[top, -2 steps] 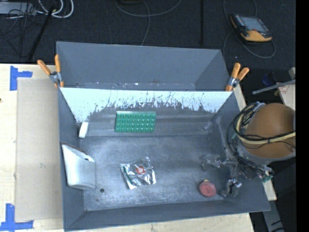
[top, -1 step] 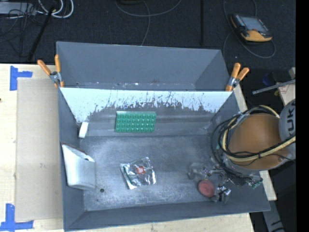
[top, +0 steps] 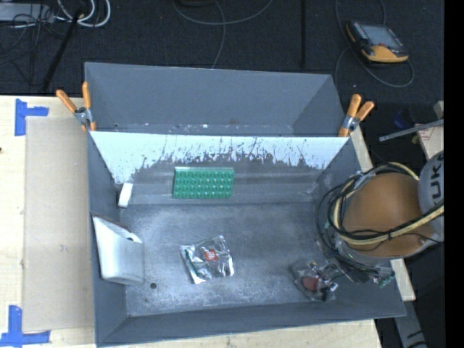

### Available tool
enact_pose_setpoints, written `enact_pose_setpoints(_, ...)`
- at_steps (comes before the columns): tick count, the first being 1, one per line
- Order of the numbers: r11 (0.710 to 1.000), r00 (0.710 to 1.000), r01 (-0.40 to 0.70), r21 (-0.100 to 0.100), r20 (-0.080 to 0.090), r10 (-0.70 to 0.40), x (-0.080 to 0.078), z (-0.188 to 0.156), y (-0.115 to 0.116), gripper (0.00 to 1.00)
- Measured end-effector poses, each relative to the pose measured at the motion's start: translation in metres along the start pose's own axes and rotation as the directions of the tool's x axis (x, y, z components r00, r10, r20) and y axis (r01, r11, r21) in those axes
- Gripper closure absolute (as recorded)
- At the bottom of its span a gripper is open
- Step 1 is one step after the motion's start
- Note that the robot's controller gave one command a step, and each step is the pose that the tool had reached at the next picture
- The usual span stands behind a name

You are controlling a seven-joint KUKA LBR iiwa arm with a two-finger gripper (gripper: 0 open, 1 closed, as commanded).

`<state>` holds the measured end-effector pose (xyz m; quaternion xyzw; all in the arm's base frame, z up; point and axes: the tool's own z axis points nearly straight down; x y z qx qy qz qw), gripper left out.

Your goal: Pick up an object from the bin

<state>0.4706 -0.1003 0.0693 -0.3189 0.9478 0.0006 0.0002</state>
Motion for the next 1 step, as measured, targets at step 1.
enact_pose_setpoints(1, 0.991, 0.991, -0.134, 0.007, 0.006, 0.134, 0.0089, -0.1538, -0.0434, 1.00)
